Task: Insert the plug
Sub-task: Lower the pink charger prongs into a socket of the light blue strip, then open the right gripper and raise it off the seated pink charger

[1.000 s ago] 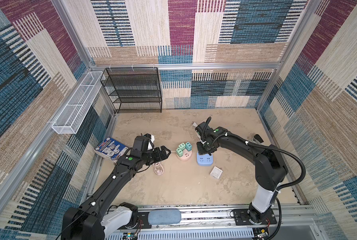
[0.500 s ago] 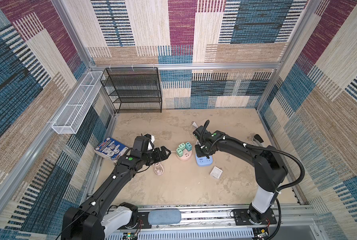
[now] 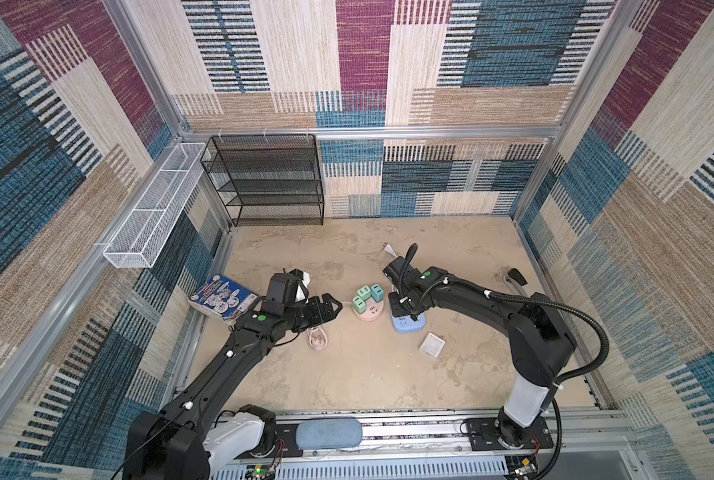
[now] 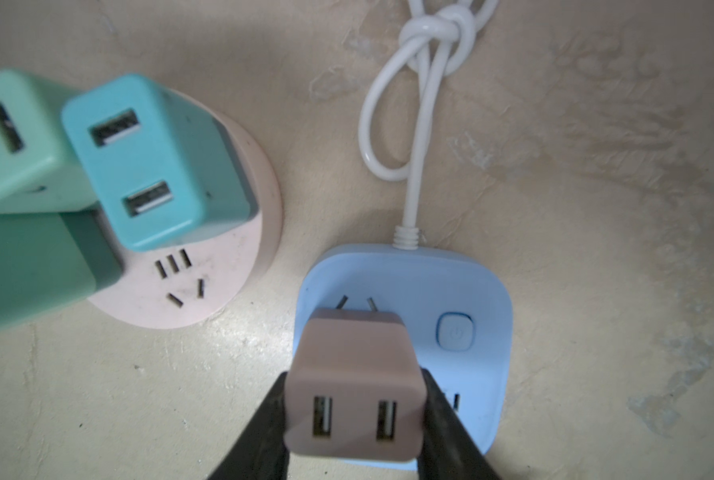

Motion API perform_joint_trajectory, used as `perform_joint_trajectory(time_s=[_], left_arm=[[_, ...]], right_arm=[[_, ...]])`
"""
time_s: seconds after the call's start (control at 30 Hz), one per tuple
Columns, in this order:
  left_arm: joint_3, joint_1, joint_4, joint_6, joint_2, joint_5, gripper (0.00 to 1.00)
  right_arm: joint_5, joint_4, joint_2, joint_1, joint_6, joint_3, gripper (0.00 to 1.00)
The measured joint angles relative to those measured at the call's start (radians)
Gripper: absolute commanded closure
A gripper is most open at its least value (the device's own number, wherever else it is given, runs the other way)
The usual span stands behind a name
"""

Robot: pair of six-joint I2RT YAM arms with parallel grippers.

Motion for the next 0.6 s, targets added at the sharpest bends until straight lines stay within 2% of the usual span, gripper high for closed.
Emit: perform_joint_trajectory(time_s=[0.23, 0.27, 0.3, 0.47, 0.6], left_arm=[[-0.002, 0.0, 0.001, 0.0, 0.002, 0.0, 0.08], [-0.002, 0.0, 0.001, 0.0, 0.002, 0.0, 0.08], [-0.002, 0.0, 0.001, 0.0, 0.002, 0.0, 0.08], [-0.002, 0.0, 0.0, 0.0, -0.007, 0.0, 0.08], [-0.001, 0.0, -0.002, 0.0, -0.028, -0.001, 0.08]], right_arm=[[0.049, 0.054, 0.005, 0.007, 0.005, -0.018, 1.0], [0.05, 0.058, 0.002, 0.007, 0.005, -0.022, 0.97], [0.05, 0.062, -0.002, 0.007, 0.006, -0.025, 0.93], [0.05, 0.068, -0.016, 0.007, 0.013, -0.024, 0.56], [0.037, 0.045, -0.029, 0.005, 0.028, -0.024, 0.43]])
